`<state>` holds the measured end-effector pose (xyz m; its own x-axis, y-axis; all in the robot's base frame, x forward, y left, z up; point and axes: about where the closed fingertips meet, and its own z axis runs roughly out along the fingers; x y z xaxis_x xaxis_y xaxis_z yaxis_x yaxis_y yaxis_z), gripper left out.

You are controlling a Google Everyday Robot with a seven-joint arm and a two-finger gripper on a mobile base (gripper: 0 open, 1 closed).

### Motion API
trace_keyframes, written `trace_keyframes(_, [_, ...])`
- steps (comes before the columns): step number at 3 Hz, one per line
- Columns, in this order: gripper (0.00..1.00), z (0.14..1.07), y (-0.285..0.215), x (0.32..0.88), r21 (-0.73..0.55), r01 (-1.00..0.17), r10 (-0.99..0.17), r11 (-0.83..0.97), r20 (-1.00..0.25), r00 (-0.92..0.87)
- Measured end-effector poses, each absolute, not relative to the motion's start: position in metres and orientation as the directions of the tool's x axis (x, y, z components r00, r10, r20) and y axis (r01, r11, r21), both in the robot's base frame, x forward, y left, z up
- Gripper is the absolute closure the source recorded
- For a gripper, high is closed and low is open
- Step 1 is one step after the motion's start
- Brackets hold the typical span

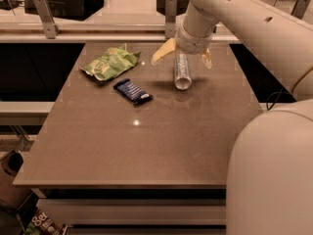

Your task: Place redbull can upright

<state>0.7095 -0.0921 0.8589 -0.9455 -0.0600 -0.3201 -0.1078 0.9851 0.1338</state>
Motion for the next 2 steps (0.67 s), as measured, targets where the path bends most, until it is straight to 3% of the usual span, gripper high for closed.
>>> trace_keyframes(2, [0.00, 0.8524, -0.0973, 0.7262, 0.071, -0.117, -0.090, 0.991, -0.310, -0.947])
